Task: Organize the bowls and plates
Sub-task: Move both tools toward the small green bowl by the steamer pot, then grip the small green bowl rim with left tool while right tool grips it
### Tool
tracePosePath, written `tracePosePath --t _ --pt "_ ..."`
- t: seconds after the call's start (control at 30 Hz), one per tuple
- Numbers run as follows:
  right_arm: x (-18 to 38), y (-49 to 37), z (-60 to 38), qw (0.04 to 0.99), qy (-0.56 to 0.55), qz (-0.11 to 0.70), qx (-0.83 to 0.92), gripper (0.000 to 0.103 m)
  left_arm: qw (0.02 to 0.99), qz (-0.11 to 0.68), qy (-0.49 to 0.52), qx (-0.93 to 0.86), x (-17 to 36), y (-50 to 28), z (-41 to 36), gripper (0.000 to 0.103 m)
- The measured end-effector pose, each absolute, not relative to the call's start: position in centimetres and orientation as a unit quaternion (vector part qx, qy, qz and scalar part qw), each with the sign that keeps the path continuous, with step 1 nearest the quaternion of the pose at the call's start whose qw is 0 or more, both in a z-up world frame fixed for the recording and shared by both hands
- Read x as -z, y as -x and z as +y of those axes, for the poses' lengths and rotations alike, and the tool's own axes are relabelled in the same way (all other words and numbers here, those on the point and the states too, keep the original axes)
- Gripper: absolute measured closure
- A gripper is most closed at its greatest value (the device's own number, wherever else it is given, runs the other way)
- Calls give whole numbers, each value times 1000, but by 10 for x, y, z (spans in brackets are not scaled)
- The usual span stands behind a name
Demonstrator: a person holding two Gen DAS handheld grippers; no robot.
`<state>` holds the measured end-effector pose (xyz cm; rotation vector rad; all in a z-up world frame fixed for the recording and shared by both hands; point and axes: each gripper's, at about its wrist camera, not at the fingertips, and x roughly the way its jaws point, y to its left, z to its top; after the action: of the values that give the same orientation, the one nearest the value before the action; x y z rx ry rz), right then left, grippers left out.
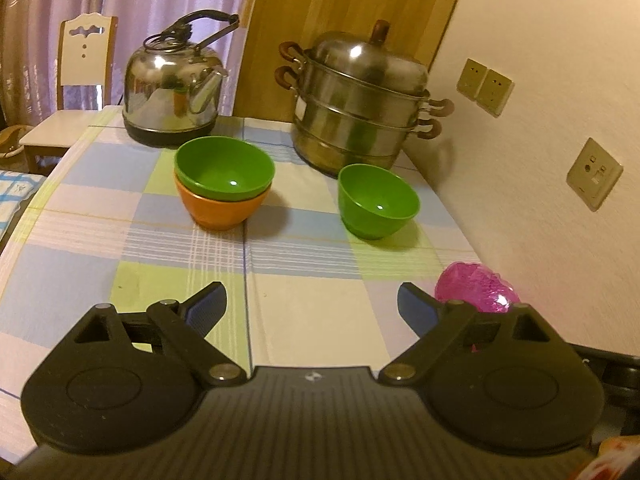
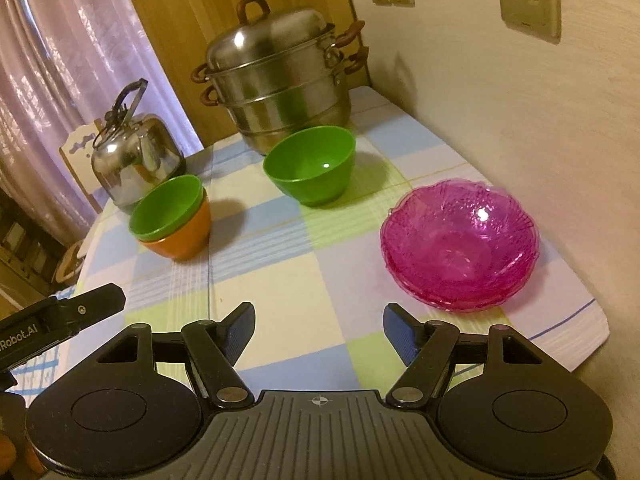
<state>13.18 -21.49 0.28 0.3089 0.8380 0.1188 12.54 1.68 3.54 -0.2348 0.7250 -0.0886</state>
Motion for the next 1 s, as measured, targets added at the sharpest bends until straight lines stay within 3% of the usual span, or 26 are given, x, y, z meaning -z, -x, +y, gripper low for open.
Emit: tracePosePath --t 0.6,1.0 --pt "-8 -140 -227 902 -161 398 -48 32 926 357 109 54 -39 -144 8 12" --pt "-9 -198 -248 913 -174 366 -47 32 919 371 120 58 -20 -228 -10 12"
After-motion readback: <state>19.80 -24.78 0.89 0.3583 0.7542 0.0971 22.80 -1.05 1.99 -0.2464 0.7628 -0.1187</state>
